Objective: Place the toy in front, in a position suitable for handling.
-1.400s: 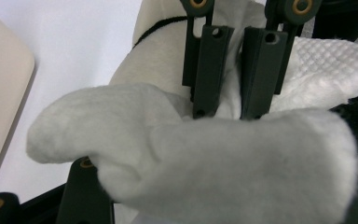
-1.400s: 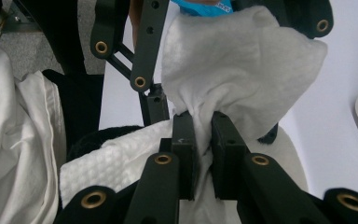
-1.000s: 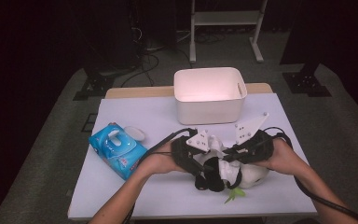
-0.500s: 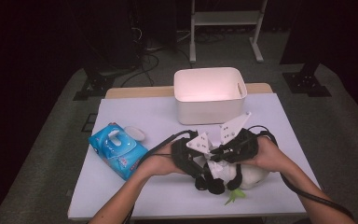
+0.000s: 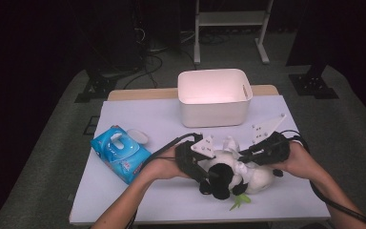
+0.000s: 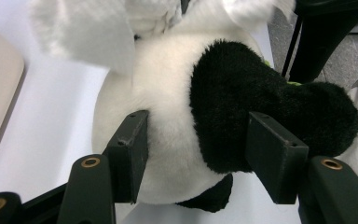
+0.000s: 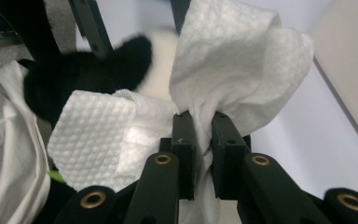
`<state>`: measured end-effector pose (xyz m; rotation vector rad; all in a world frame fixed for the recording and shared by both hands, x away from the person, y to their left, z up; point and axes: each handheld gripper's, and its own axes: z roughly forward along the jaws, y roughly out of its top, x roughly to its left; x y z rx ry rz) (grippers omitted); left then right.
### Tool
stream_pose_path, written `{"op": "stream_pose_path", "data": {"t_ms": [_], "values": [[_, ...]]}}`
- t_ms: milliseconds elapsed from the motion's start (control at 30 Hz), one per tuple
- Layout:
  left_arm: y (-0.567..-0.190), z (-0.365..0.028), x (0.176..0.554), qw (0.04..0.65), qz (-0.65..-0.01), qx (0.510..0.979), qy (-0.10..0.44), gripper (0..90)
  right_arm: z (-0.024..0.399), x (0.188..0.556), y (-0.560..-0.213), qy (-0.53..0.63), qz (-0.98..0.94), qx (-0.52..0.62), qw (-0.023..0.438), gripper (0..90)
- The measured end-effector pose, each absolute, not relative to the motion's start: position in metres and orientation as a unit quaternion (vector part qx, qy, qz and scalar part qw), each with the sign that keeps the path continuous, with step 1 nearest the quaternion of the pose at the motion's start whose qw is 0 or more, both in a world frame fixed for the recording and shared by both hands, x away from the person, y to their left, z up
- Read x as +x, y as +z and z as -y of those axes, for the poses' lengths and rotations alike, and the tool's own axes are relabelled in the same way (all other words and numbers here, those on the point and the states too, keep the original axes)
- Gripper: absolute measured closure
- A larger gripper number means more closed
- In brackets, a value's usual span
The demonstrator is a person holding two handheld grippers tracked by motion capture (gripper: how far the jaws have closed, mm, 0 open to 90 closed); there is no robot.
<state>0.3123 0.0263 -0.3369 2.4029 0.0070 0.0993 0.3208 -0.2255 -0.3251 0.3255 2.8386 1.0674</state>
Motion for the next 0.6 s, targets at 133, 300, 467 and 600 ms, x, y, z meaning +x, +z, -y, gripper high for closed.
{"op": "stream_pose_path", "data": {"t_ms": [133, 300, 467, 600], "values": [[-0.336, -0.027, 0.314, 0.359, -0.006, 0.933, 0.035, 40.4, 0.238, 0.322, -0.333, 0.342, -0.931, 0.121, 0.044, 80.6], [-0.33, -0.026, 0.315, 0.356, -0.008, 0.934, 0.03, 38.7, 0.239, 0.32, -0.335, 0.343, -0.93, 0.123, 0.041, 80.6], [-0.321, -0.021, 0.316, 0.376, -0.01, 0.926, 0.023, 36.7, 0.235, 0.318, -0.338, 0.352, -0.928, 0.12, 0.033, 80.6], [-0.32, -0.006, 0.313, 0.365, 0.001, 0.931, 0.022, 33.1, 0.232, 0.314, -0.339, 0.351, -0.928, 0.116, 0.032, 80.6]]}}
